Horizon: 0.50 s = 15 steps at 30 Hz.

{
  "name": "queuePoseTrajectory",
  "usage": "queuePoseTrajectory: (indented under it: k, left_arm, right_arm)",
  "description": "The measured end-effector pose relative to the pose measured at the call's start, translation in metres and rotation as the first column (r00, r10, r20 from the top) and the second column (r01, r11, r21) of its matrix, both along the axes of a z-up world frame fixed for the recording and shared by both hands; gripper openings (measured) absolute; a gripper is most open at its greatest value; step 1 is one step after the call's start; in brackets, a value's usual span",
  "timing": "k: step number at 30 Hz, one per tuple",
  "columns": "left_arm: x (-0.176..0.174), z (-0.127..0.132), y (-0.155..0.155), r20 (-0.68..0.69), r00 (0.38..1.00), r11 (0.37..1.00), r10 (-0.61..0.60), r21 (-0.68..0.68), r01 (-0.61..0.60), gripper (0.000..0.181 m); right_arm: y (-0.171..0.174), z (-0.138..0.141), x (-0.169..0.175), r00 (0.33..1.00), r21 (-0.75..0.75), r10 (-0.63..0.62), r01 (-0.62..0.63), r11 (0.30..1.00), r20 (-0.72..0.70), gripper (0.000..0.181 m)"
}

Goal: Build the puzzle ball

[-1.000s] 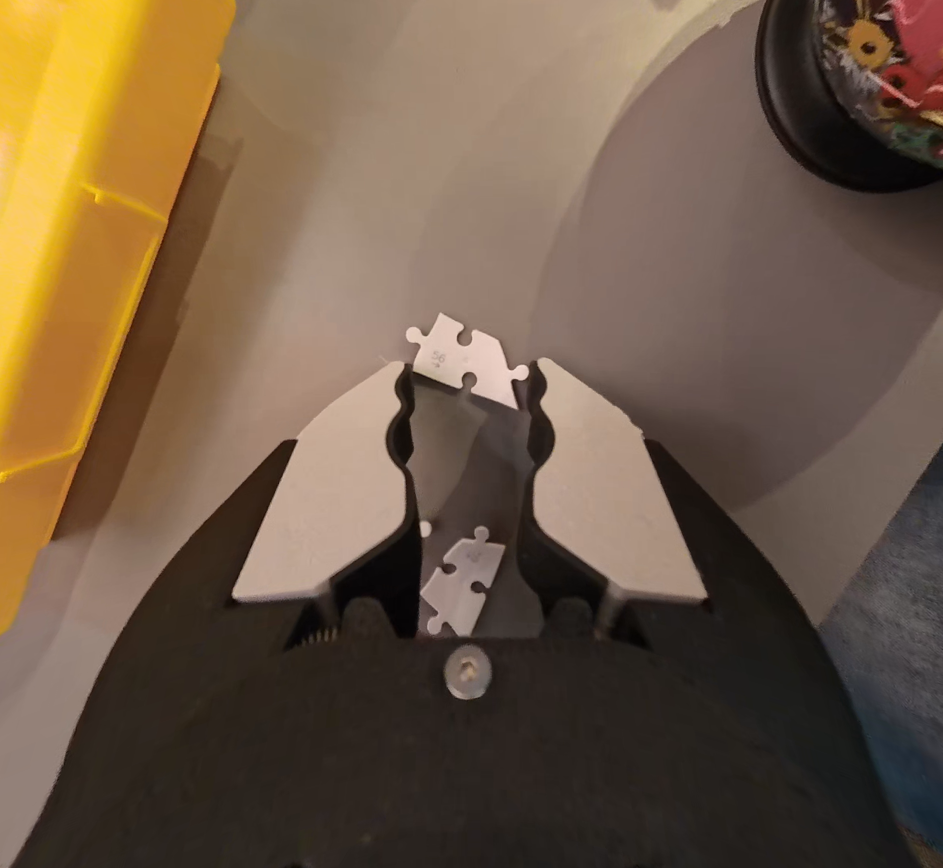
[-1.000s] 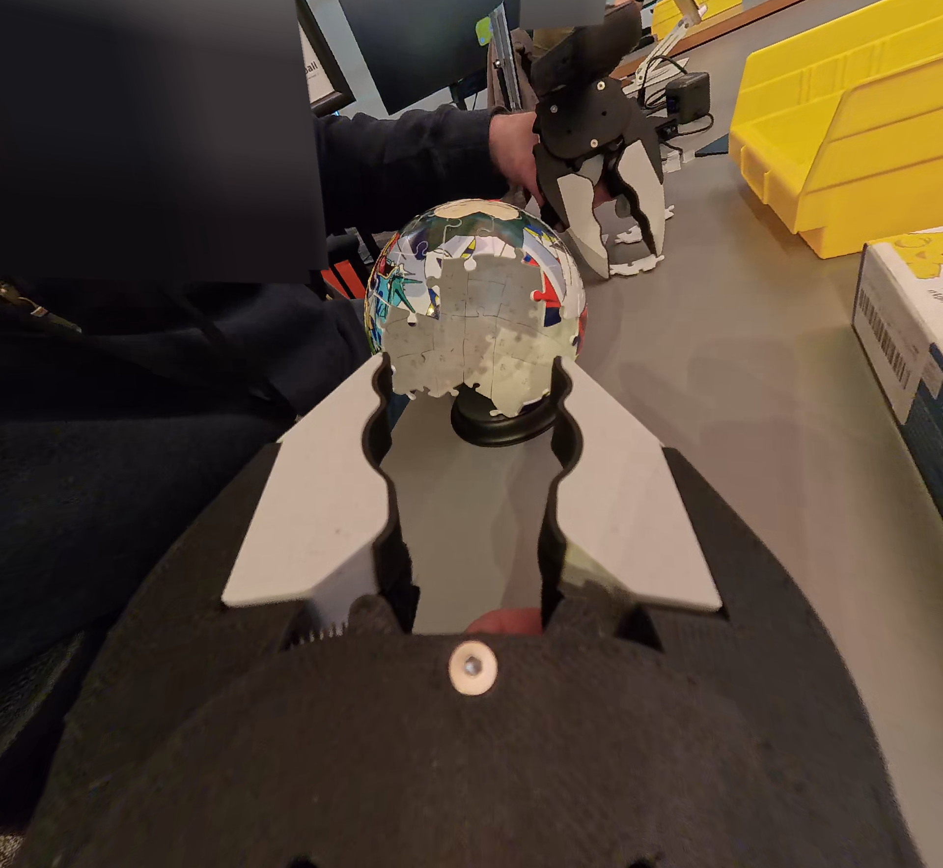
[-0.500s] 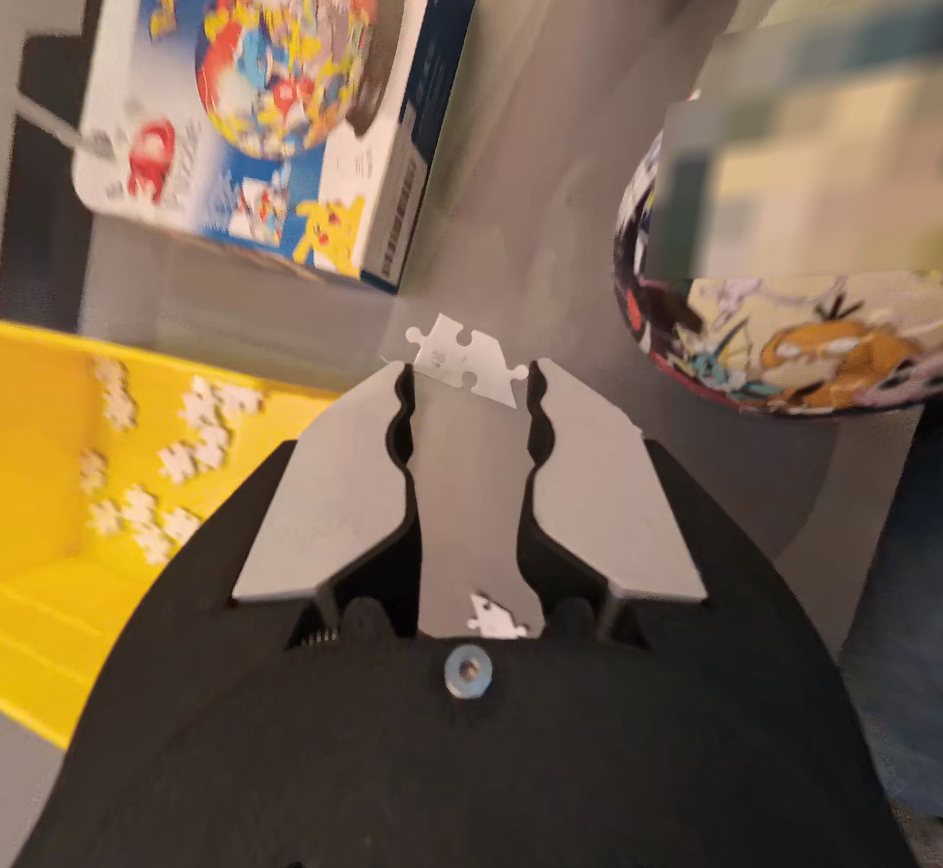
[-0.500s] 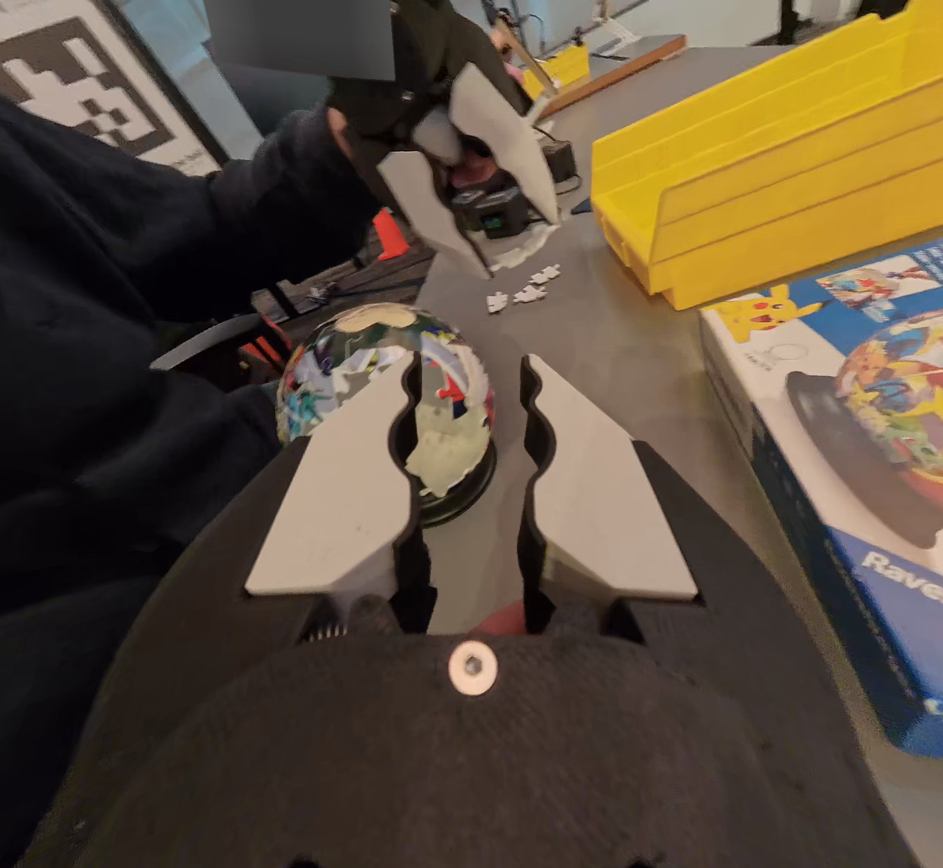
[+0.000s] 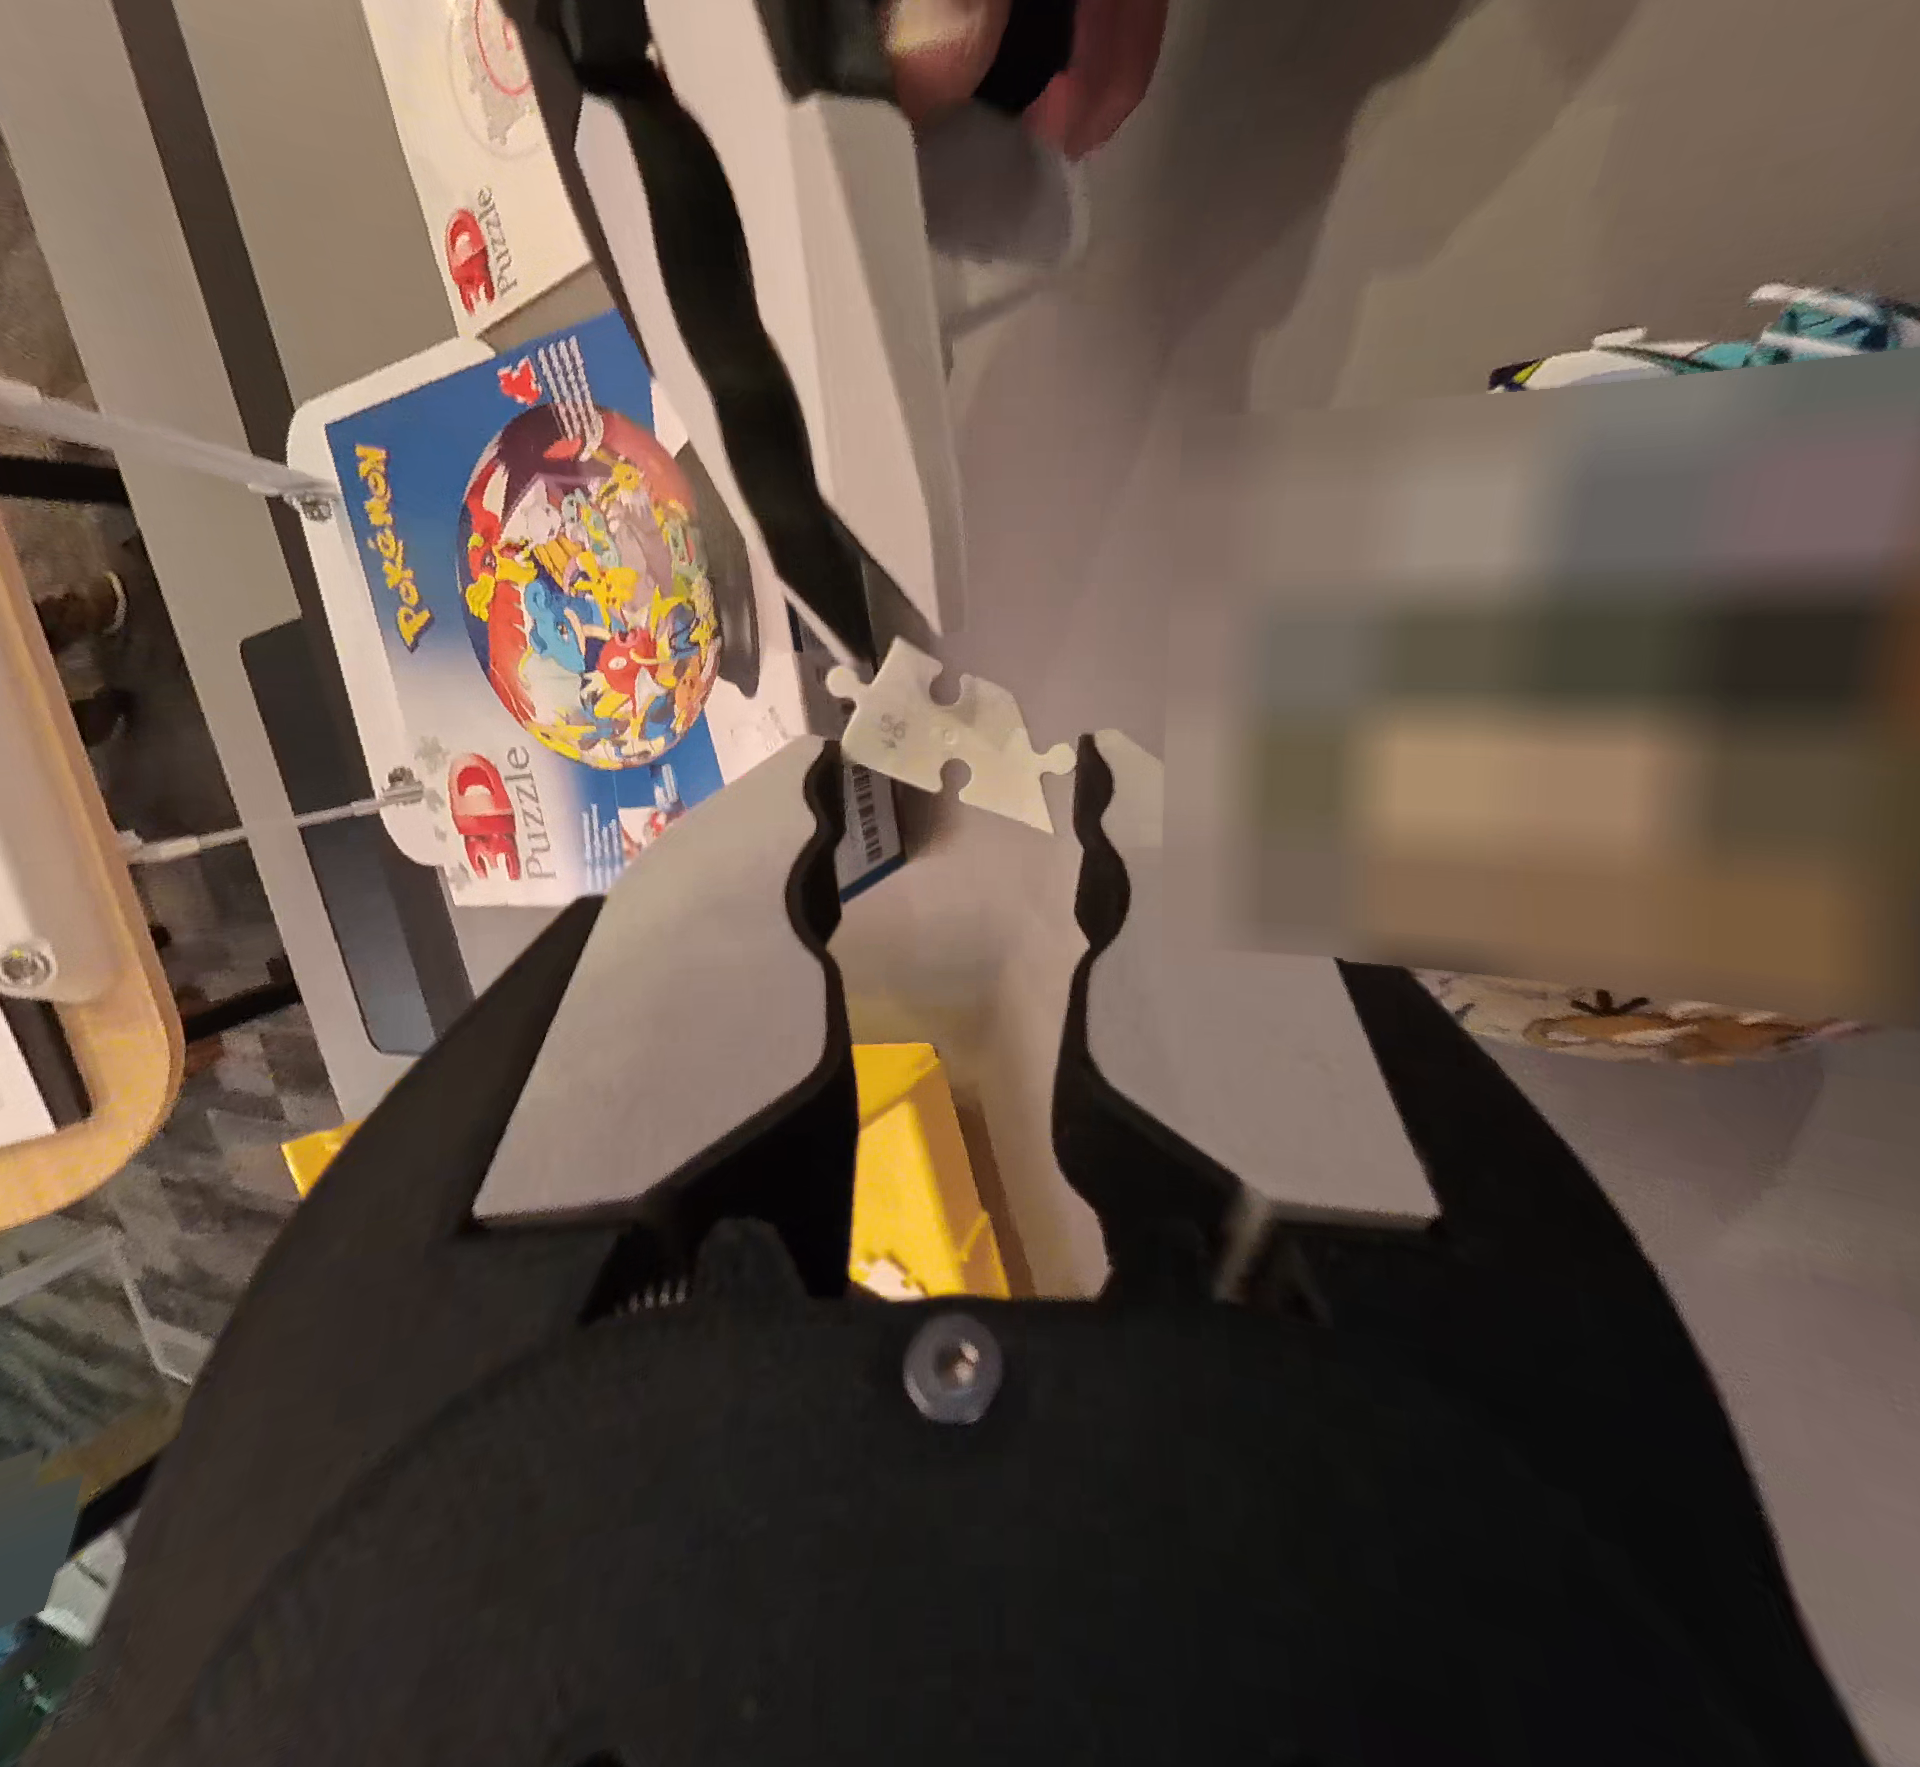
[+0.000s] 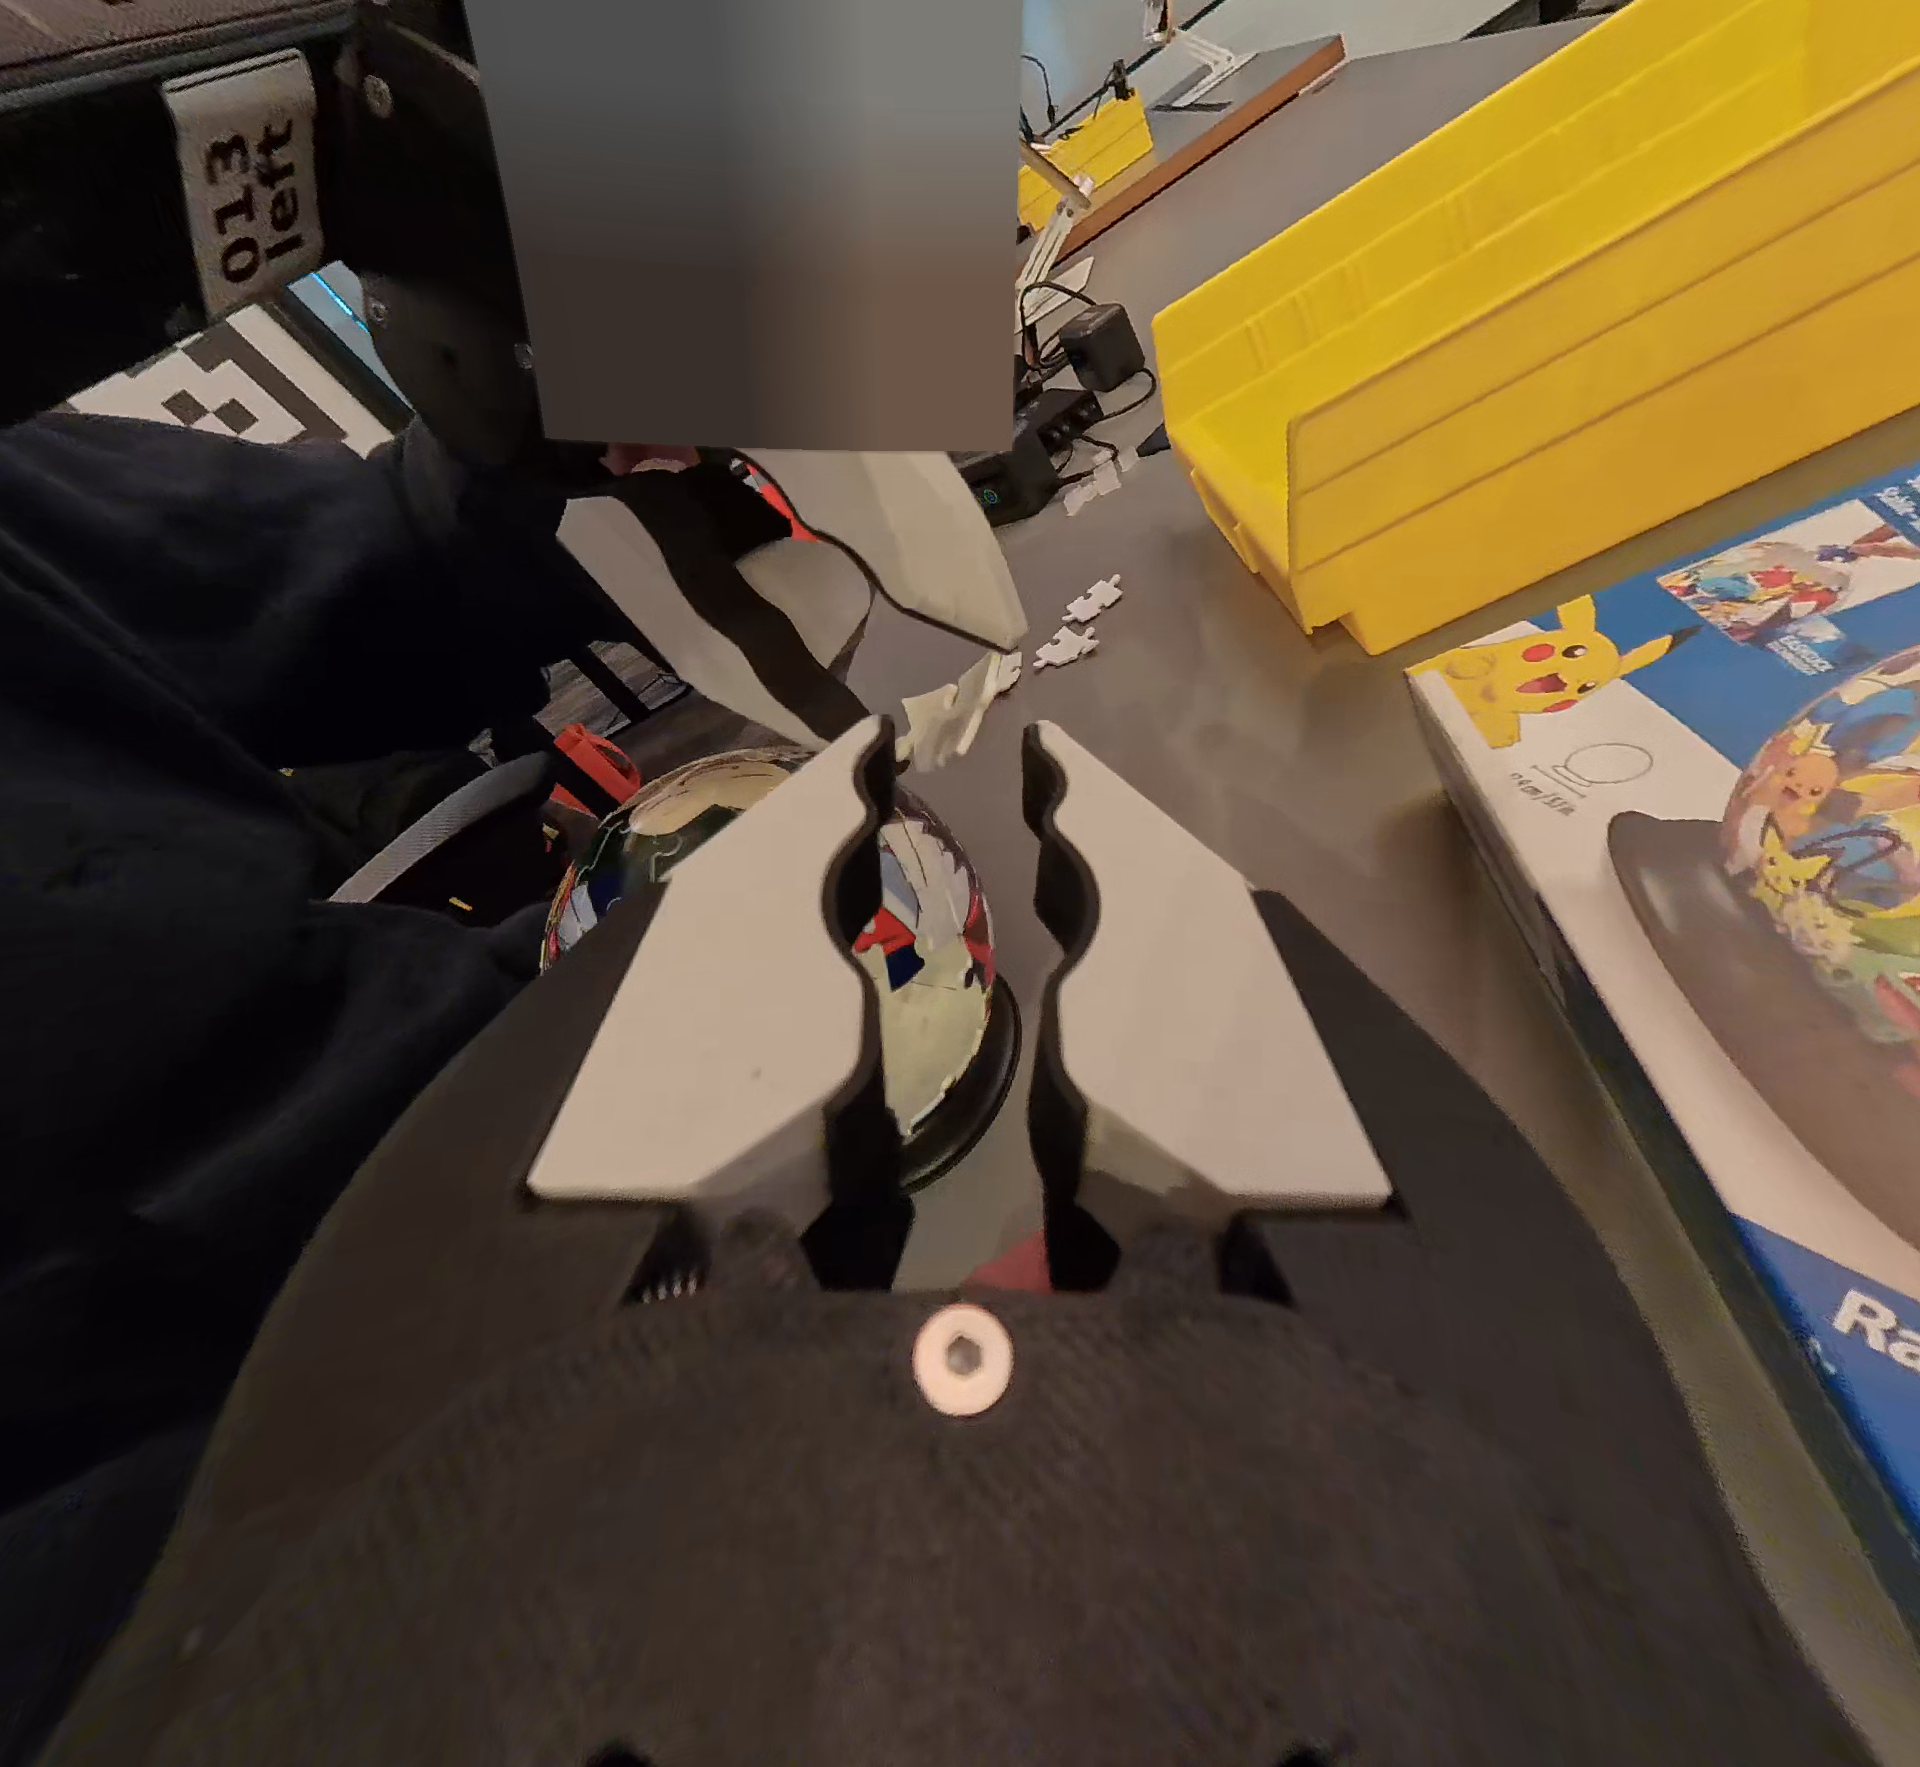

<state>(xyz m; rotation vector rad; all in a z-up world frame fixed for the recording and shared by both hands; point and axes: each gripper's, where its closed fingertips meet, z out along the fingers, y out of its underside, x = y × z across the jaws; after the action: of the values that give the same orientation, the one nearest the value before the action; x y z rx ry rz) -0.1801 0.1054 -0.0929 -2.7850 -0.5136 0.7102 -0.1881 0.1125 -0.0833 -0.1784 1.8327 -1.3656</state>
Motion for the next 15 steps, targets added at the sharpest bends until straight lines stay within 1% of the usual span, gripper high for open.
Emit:
queuePoseTrajectory:
  k: [1,3,8,10,12,13,15]
  left_arm:
    - [-0.002,0.001,0.002,-0.006,1.0,1.0,-0.014,-0.007,0.014,0.043]
    - [-0.003,0.0,0.004,0.004,0.999,0.999,-0.037,-0.027,0.037,0.042]
    - [-0.009,0.001,0.009,-0.001,0.997,0.996,-0.075,-0.052,0.075,0.043]
    - [-0.01,0.004,0.011,0.001,0.998,0.998,-0.063,-0.016,0.063,0.044]
    - [-0.004,0.007,0.005,0.016,0.999,0.999,-0.032,0.01,0.032,0.06]
    - [0.004,0.009,0.006,0.05,0.998,0.997,-0.024,0.078,0.02,0.068]
    - [0.024,0.02,0.009,0.108,0.994,0.97,-0.009,0.243,-0.018,0.083]
  right_arm:
    - [0.0,-0.001,0.001,1.0,0.005,0.002,-0.002,1.0,-0.006,0.017]
    - [0.0,0.0,0.001,1.0,-0.003,0.004,-0.004,1.0,-0.003,0.004]
    - [0.006,0.002,-0.004,1.0,0.001,-0.014,0.014,1.0,0.019,0.0]
    - [0.015,0.003,-0.007,0.999,0.002,-0.039,0.039,0.999,0.005,0.0]
    - [0.026,0.003,-0.011,0.997,0.013,-0.074,0.074,0.997,0.009,0.0]
    - [0.032,0.002,-0.013,0.995,0.016,-0.096,0.096,0.995,0.009,0.0]
    - [0.045,-0.005,-0.015,0.993,0.042,-0.121,0.121,0.992,0.005,0.0]
